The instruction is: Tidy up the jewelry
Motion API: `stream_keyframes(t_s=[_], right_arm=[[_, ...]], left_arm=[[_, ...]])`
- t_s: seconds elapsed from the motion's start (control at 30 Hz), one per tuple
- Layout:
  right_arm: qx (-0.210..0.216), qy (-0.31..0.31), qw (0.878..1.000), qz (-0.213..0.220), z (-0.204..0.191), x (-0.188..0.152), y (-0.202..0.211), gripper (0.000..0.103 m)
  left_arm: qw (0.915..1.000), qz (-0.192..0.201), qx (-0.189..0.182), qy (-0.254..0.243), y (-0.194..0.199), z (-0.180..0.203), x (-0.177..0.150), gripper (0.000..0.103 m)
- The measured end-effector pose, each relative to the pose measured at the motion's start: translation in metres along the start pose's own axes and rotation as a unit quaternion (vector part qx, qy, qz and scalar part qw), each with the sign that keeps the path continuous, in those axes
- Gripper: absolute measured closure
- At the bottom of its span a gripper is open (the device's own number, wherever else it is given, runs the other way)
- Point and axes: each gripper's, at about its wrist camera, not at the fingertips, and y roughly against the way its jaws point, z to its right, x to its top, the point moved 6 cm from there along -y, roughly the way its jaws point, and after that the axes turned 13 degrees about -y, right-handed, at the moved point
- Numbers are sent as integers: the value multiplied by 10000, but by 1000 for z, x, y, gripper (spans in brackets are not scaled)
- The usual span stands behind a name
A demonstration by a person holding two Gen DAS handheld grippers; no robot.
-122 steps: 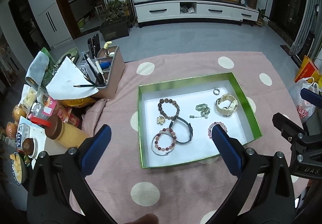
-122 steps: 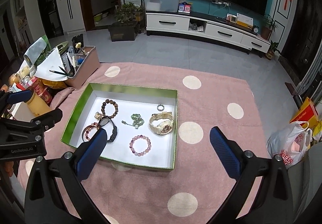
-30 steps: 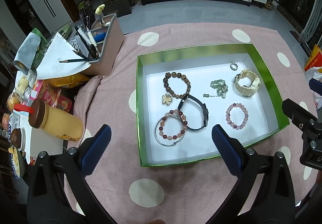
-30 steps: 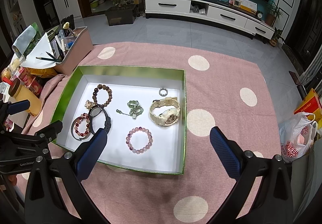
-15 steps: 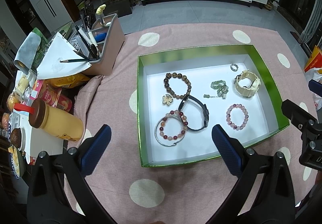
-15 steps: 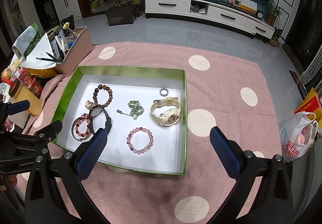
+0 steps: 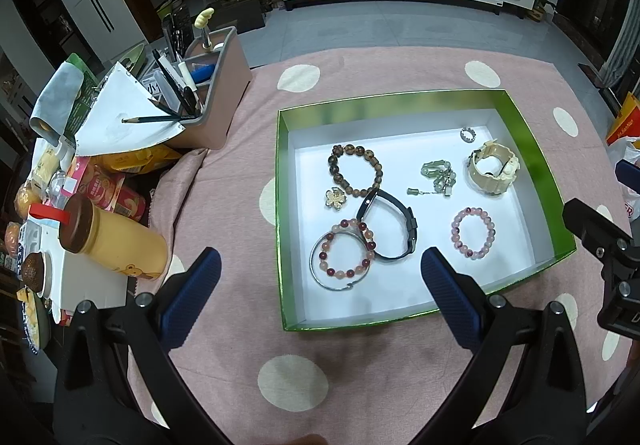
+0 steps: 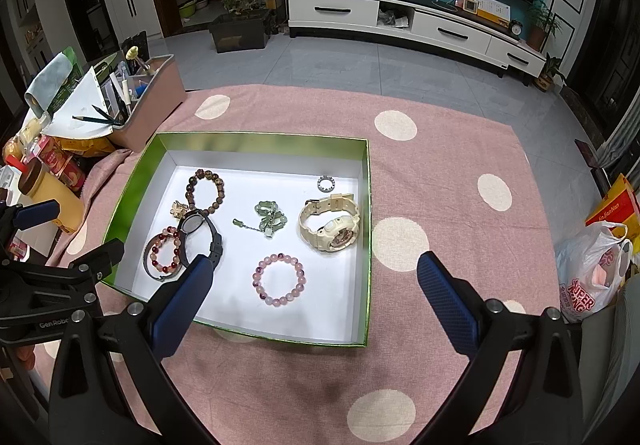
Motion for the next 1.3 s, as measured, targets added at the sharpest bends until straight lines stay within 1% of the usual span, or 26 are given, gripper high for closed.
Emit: stream_keyframes(t_s=[1.3], right_arm=[[4, -13, 10000, 3, -2, 1, 3, 1]], left_arm=[[10000, -14, -3, 26, 0, -1, -2, 2]])
